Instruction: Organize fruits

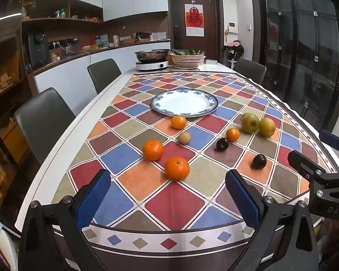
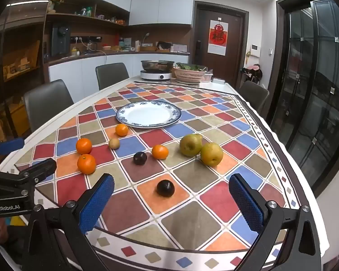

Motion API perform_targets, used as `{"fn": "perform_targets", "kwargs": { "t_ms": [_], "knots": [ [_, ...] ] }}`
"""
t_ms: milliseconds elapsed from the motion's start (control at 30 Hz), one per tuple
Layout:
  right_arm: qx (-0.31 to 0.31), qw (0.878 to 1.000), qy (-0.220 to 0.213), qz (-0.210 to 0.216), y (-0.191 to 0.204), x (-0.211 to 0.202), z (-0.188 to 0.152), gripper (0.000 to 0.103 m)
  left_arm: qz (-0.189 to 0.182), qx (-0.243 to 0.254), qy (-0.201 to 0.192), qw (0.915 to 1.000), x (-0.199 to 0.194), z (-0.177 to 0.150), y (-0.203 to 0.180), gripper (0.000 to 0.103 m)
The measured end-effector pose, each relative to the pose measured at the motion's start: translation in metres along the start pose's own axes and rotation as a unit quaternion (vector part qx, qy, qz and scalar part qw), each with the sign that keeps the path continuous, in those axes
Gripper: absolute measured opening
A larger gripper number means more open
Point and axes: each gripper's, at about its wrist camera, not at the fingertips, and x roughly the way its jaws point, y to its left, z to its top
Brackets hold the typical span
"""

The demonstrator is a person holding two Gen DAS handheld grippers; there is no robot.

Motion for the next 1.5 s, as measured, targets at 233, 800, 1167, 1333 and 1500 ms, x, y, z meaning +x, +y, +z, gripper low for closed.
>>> {"fn": "perform_targets", "kwargs": {
  "t_ms": [233, 800, 1167, 1333, 1500],
  "knots": [
    [0.001, 1.0, 0.001, 0.0, -0.0009, -0.0004, 0.0006, 0.102, 0.0, 0.0, 0.0, 1.0, -0.0003, -0.0001, -0.0002, 0.103],
    [-0.002, 1.0, -0.001, 0.0, -0.0004, 0.0017, 0.0004, 0.102, 0.007, -0.002, -0.003, 1.0, 0.0002, 0.0, 0.0028, 0.103],
    [-0.002, 1.0, -0.001, 0.0, 0.0023, 0.0016, 0.001, 0.102, 0.006, -0.003, -0.003, 1.0, -0.0008, -0.0001, 0.0024, 0.103],
    [-0.002, 1.0, -0.001, 0.0, 0.0026, 0.0017, 0.0007, 0.102, 0.006, -0.003, -0.003, 1.0, -0.001, -0.0002, 0.0023, 0.103],
    [-0.002, 1.0, 0.0, 0.0, 0.0027, 0.0015, 0.0005, 0.102, 0.006, -0.004, -0.003, 1.0, -0.0011, -0.0002, 0.0022, 0.103]
  ]
}}
